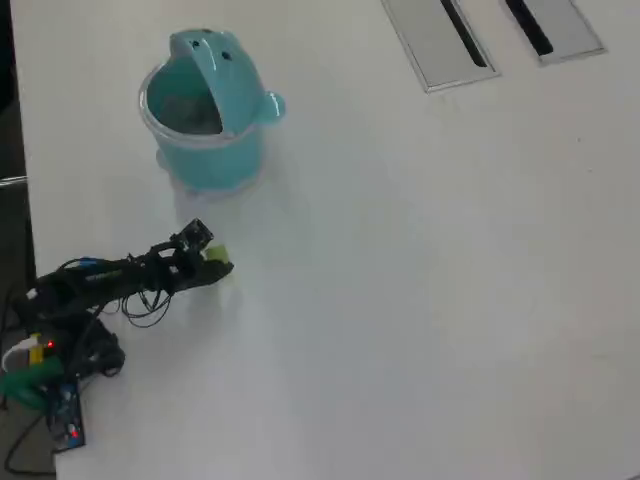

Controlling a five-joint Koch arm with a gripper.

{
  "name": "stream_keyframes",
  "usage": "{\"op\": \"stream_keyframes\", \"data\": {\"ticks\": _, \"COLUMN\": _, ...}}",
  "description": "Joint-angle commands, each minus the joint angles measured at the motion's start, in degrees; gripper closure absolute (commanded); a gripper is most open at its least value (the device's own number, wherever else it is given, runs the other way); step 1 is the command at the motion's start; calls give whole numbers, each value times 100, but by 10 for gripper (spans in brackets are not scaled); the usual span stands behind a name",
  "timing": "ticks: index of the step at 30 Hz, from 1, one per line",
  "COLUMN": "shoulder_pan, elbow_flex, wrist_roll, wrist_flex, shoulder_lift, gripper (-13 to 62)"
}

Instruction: Grasp RGB lego blocks and put them in the bin one by one.

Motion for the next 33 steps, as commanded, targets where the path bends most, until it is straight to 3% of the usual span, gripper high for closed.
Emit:
{"op": "stream_keyframes", "data": {"ticks": 1, "shoulder_pan": -9, "elbow_flex": -176, "wrist_roll": 334, "wrist_flex": -18, "shoulder_lift": -53, "gripper": 156}}
{"op": "stream_keyframes", "data": {"ticks": 18, "shoulder_pan": -352, "elbow_flex": -202, "wrist_roll": 1178, "wrist_flex": -457, "shoulder_lift": -791, "gripper": 160}}
{"op": "stream_keyframes", "data": {"ticks": 26, "shoulder_pan": -352, "elbow_flex": -334, "wrist_roll": 1529, "wrist_flex": -993, "shoulder_lift": -1143, "gripper": 207}}
{"op": "stream_keyframes", "data": {"ticks": 31, "shoulder_pan": -378, "elbow_flex": -220, "wrist_roll": 2461, "wrist_flex": -1608, "shoulder_lift": -1116, "gripper": 376}}
{"op": "stream_keyframes", "data": {"ticks": 33, "shoulder_pan": -413, "elbow_flex": -185, "wrist_roll": 2698, "wrist_flex": -1890, "shoulder_lift": -1099, "gripper": 395}}
